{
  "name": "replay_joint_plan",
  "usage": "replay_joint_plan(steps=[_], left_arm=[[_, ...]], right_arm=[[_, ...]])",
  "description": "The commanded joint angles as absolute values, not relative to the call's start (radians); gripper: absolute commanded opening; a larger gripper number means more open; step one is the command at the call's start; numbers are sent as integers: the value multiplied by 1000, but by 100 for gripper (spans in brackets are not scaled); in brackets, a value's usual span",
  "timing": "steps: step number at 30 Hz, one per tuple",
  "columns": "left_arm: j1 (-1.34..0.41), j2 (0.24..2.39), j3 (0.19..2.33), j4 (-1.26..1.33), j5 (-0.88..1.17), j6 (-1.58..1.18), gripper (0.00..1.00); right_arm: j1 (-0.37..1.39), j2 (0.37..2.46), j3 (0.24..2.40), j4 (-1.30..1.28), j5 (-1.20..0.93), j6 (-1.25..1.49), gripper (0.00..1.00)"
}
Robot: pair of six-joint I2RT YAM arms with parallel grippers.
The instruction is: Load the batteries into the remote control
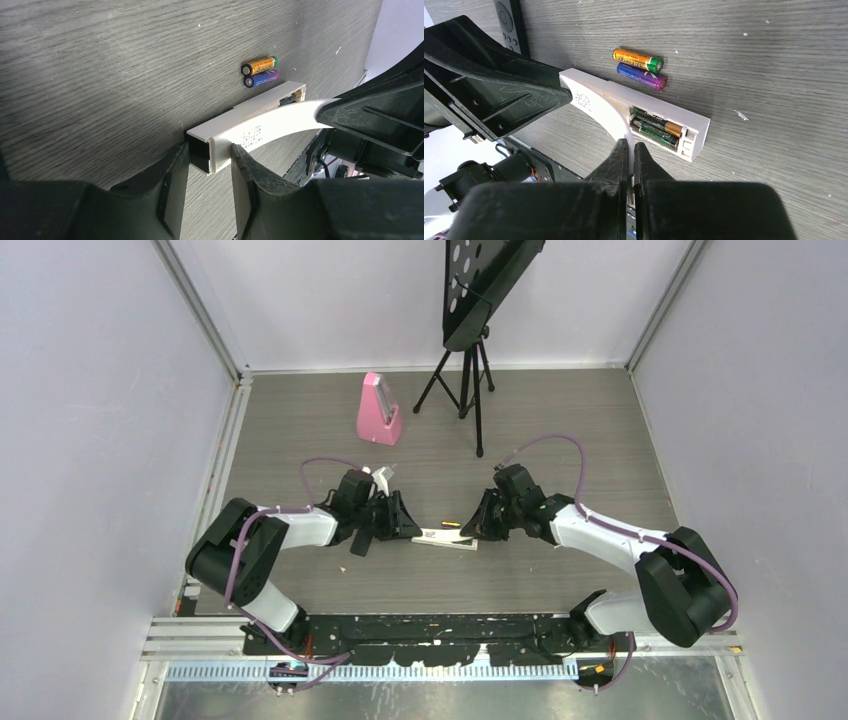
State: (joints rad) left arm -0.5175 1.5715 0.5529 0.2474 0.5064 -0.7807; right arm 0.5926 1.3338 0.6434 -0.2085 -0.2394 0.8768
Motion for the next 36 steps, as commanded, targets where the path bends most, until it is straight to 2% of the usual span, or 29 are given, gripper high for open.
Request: replay_joint_plan(steps=[1,7,15,20,25,31,34,36], left_arm=[[-532,1611,524,114,422,-709,36],[-541,1622,524,62,383,-681,32],[-544,1636,524,40,350,-687,33],[-548,1645,533,40,349,-689,35],[-553,1649,533,44,351,-690,34],[-557,1654,528,52,355,-695,29],[-559,1653,526,58,360,-695,27],[-560,1652,525,59,360,-695,26]], right_arm=[[586,1332,648,-369,-155,809,5],[585,1306,664,-409,-154,808,27],[583,1183,680,-510,-62,790,43],[583,1182,667,-529,-53,787,51],[583,1203,637,-470,-104,807,51],[583,1250,623,-415,-116,813,41],[583,1268,619,-390,-126,814,41],[583,1273,617,-380,-123,813,45]])
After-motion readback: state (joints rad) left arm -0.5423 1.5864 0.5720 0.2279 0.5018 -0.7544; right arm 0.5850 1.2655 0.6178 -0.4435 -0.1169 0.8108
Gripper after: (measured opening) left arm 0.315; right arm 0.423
